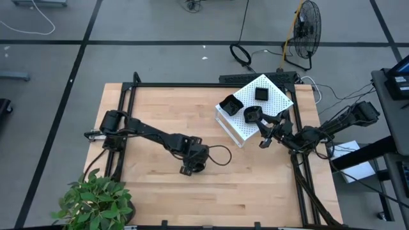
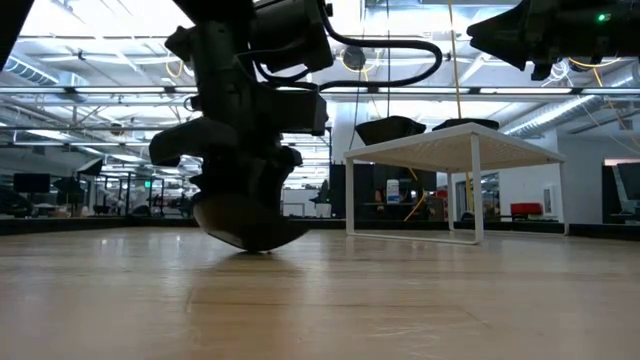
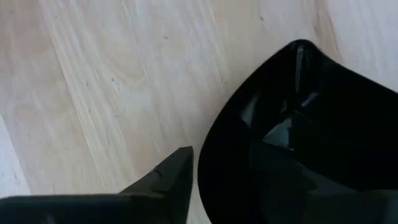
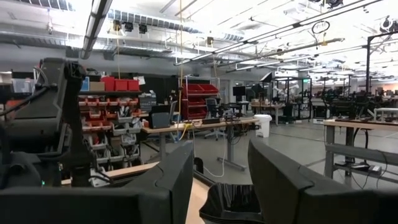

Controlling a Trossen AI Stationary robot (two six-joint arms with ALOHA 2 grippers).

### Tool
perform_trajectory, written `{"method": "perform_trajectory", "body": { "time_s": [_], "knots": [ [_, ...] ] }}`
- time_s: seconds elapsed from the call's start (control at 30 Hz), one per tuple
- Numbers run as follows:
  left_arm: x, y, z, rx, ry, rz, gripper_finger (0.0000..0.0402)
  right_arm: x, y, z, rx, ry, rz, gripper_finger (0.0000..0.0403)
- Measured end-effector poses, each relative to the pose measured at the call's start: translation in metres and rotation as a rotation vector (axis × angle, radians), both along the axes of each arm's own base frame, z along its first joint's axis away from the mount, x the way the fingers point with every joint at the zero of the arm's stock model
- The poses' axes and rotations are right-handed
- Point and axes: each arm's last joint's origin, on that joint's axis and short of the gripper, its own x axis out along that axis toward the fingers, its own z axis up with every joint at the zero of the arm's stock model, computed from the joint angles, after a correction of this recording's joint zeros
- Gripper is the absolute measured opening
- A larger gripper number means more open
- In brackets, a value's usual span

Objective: Pick & Place Mini shaped plates
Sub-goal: Stack the black leaf shaped plate on top of the black leaf shaped plates on the shelf

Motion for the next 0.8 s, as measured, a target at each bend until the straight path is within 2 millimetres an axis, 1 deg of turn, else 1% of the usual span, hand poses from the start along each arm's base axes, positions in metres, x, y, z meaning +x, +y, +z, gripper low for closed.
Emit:
{"method": "perform_trajectory", "body": {
  "time_s": [0.13, 0.3, 0.33, 0.43, 0.5, 0.57, 0.63, 0.8],
  "knots": [
    [-0.002, -0.001, 0.004, -0.034, 0.0, -0.006, 0.0111, 0.0, 0.0, 0.0, 0.001, 0.002, 0.001, 0.0141],
    [-0.002, -0.003, 0.006, -0.123, 0.009, -0.011, 0.0024, 0.0, 0.0, -0.001, 0.004, 0.005, 0.004, 0.0141],
    [-0.002, -0.004, 0.006, -0.14, 0.012, -0.007, 0.0013, 0.001, 0.0, -0.001, 0.006, 0.006, 0.004, 0.0141],
    [-0.002, -0.003, 0.006, -0.15, 0.013, 0.021, 0.0011, 0.001, 0.0, -0.002, 0.011, 0.013, 0.008, 0.0141],
    [-0.004, -0.004, 0.013, -0.139, 0.001, 0.019, 0.0009, 0.001, 0.0, -0.003, 0.016, 0.014, 0.011, 0.0141],
    [-0.005, -0.004, 0.025, -0.105, -0.051, 0.015, 0.0004, 0.002, 0.001, -0.003, 0.022, 0.016, 0.014, 0.0141],
    [-0.008, -0.003, 0.042, -0.018, -0.117, 0.031, 0.0006, 0.002, 0.001, -0.004, 0.037, 0.015, 0.021, 0.0141],
    [-0.015, 0.005, 0.096, 0.33, -0.404, 0.142, 0.0004, 0.005, 0.002, -0.009, 0.109, 0.001, 0.053, 0.0141]
  ]
}}
